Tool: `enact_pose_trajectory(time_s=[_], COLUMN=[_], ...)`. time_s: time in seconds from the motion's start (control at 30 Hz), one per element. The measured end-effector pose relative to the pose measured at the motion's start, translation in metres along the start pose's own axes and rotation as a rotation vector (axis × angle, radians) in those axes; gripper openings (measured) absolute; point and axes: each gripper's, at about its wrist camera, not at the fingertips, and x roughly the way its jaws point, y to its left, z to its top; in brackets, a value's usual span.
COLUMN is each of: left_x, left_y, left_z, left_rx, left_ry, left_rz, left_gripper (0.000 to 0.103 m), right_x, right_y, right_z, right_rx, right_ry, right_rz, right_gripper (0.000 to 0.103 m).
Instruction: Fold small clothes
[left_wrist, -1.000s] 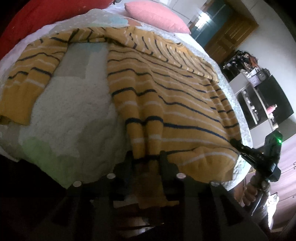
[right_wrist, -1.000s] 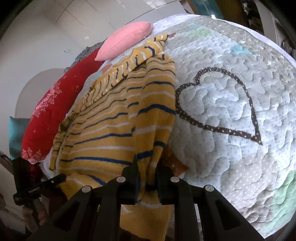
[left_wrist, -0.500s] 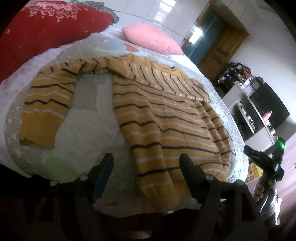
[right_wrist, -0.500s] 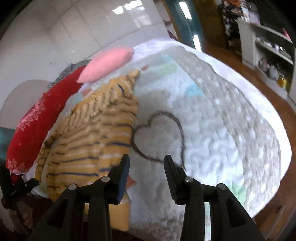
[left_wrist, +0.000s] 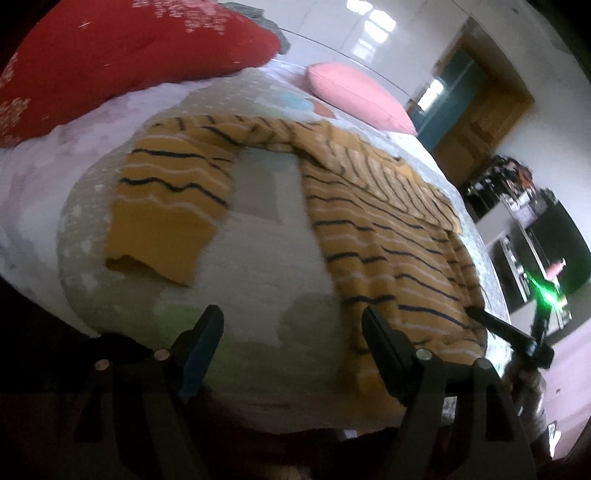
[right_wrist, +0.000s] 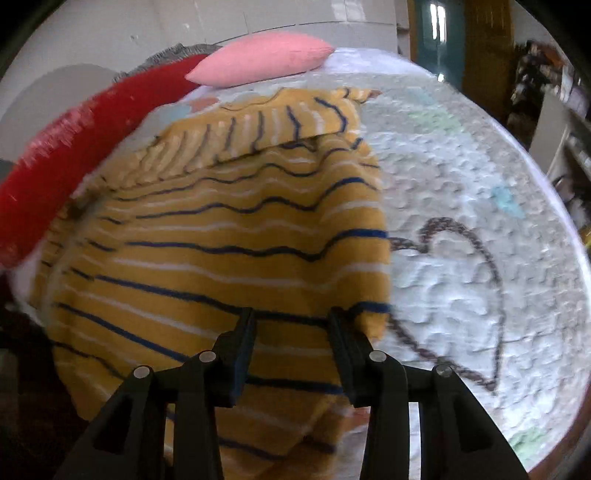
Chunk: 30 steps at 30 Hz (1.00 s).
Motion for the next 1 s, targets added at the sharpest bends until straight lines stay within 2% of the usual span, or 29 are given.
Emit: enact_pose_trajectory(time_s=[0.1, 0.2, 0.3, 0.47, 0.57, 0.7, 0.83, 1.0], left_x=[-0.002, -0.004, -0.013, -0.026, -0.035, -0.046, -0.059, -0.061], left_y=[0.020, 0.043, 0.065, 0.106, 0.128, 0.150, 0.173, 0.194], left_z=[0.006, 0.012, 0.014, 0.004, -0.007, -0.022, -0.032, -0.042], left_rx=[-0.043, -0.108, -0.167, -0.262, -0.331, -0.380, -0.424, -0.467], left_ry=[-0.025, -0.054, -0.098, -0.134, -0.155, -0.164, -0.180, -0.186], left_rz=[0.024, 0.050, 0.065, 0.105, 0.113, 0.138, 0.160, 0.174], left_gripper=[0.077, 0.077, 0.078, 0.079, 0.079, 0.079, 0.079, 0.079], right_x=[-0.012, -0.021, -0.023, -0.016, -0.011, -0.011, 0.004, 0.039], right_y=[0.017, 0.043, 0.069, 0.128, 0.192, 0.292, 0.365, 0.411], right_z=[0.003, 0.007, 0.014, 0.032, 0.034, 0.021, -0.002, -0.017], right_rx=[-0.070, -0.162, -0.226, -0.288, -0.431, -0.712, -0.937, -1.055], right_ry=[-0.014, -0.049, -0.080, -0.059, -0.037, -0.087, -0.113, -0.063], right_rz=[-0.113, -0.135, -0.085, 0.115, 0.226, 0.342, 0.372, 0.327], right_gripper=[0.045, 0.052, 0.054, 0.056, 0.056, 0.061, 0.062, 0.061])
